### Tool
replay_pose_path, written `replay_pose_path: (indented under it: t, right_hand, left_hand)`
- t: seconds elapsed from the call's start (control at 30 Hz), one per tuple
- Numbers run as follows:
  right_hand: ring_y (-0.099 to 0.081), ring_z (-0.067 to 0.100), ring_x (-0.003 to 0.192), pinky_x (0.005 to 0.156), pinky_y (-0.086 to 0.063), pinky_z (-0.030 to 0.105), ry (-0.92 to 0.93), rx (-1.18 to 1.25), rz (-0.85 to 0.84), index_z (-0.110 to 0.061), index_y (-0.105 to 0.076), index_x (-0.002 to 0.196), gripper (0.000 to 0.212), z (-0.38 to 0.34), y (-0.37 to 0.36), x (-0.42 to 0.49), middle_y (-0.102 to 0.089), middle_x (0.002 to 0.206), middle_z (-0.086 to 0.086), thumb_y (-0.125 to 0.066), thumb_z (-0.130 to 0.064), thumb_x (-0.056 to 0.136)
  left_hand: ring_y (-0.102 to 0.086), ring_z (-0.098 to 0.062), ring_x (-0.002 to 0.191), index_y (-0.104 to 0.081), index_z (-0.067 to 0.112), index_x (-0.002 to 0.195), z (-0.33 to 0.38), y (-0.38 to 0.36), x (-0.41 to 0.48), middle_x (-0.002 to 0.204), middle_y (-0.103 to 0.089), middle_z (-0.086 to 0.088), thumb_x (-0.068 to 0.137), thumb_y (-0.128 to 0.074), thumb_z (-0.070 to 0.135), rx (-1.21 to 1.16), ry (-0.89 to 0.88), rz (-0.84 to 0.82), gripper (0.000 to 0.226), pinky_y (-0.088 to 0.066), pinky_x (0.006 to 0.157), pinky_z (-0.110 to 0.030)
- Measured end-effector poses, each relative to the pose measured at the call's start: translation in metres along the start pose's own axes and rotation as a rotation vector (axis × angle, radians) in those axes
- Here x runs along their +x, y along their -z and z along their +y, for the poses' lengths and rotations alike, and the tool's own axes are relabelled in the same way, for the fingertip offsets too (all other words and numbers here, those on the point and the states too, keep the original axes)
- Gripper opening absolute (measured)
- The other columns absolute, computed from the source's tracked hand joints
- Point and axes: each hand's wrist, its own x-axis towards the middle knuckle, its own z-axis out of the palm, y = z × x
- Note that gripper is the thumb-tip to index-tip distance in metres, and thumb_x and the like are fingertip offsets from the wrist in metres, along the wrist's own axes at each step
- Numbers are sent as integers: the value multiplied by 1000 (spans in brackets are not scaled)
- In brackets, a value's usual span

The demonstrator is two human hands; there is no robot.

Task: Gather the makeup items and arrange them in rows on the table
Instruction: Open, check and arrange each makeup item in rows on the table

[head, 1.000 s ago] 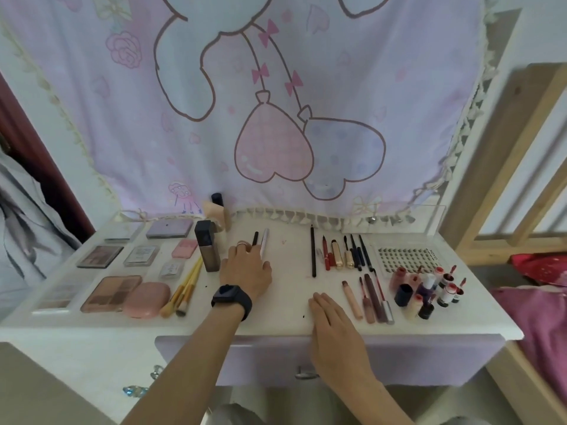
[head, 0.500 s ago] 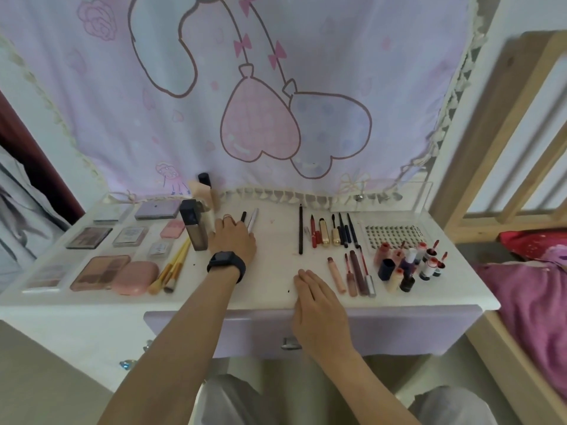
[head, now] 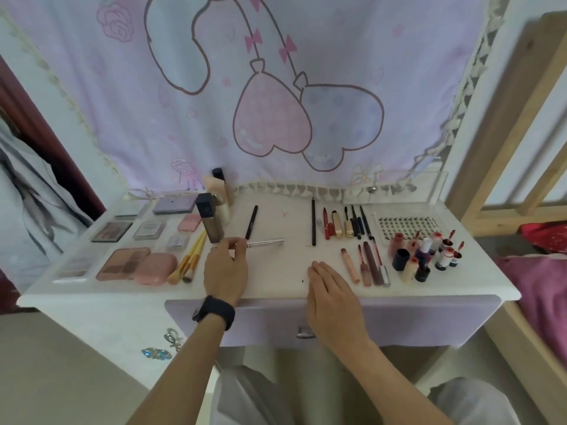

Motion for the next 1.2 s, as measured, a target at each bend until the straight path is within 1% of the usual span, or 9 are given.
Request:
replay_pose_path:
  t: [0.13, 0.3, 0.37, 0.43, 0.53, 0.63, 0.8, 0.93, 1.2]
  right_hand:
    - [-50, 26, 138, 118, -32, 31, -37, 92, -87, 0, -60, 136, 37, -1, 4, 2, -58, 143, 14, -55, -10, 101]
    - [-23, -20, 134, 110, -16, 5, -315, 558, -84, -24, -54, 139, 36, -4, 27, 12, -49, 140, -18, -50, -34, 104]
    - [-45, -11, 128, 109, -40, 20, -414, 749, -70, -29, -57, 129, 29, -3, 37, 16, -59, 131, -18, -53, -40, 103]
    - [-65, -2, 97, 86, -56, 25, -498, 910, -58, -27, -62, 116, 26, -2, 48, 20, -70, 105, -14, -52, -46, 102]
    - [-62, 14, 61, 55, -51, 24, -584, 1104, -124, -12, -66, 92, 39, 1, 61, 22, -67, 70, -2, -50, -45, 102]
    - [-50, 18, 49, 42, -42, 26, -639, 1176, -190, -13, -58, 71, 45, 5, 72, 19, -50, 57, 0, -49, -43, 104]
    - [-30, 15, 42, 37, -29, 23, -680, 1222, -250, -29, -46, 52, 55, 8, 82, 14, -32, 52, -5, -49, -50, 103]
    - [-20, 13, 44, 36, -25, 20, -727, 1269, -216, -30, -42, 47, 58, 7, 86, 13, -25, 52, -6, -54, -42, 102]
    - [-23, 15, 46, 44, -27, 25, -718, 1121, -112, -24, -36, 50, 56, 7, 89, 8, -26, 50, -1, -55, -41, 100]
  left_hand:
    - [-57, 8, 79, -63, 37, 94, -6, 12, -28, 86, -66, 17, 101, -53, 37, -236, 59, 23, 12, -37, 64, -11]
    - [-59, -4, 69, -68, 32, 94, 6, 18, -44, 82, -67, 11, 101, -53, 34, -358, 37, -15, 16, -42, 62, -9]
    - [-58, -2, 67, -69, 29, 95, 16, 19, -50, 83, -68, 9, 101, -54, 33, -385, 14, -61, 17, -43, 63, -10]
    - [-58, -3, 67, -69, 27, 95, 27, 18, -57, 84, -69, 8, 100, -55, 31, -429, 5, -101, 16, -45, 63, -11]
    - [-59, -3, 67, -68, 27, 94, 40, 14, -67, 79, -67, 15, 100, -55, 30, -459, -16, -149, 15, -45, 63, -12]
    - [-58, -3, 65, -63, 31, 92, 47, 11, -78, 82, -67, 18, 101, -51, 33, -417, -92, -162, 15, -44, 61, -12]
    - [-50, -4, 57, -53, 34, 95, 53, 6, -90, 72, -59, 13, 101, -39, 48, -201, -375, -172, 20, -38, 53, -12]
    - [-40, -10, 55, -62, 21, 96, 62, 1, -91, 80, -48, 13, 103, -36, 39, 110, -626, -18, 32, -32, 45, -14]
    - [-21, -14, 40, -29, 21, 53, 92, -2, -91, 48, -24, 8, 96, -44, 29, 259, -616, 34, 46, -13, 43, -19]
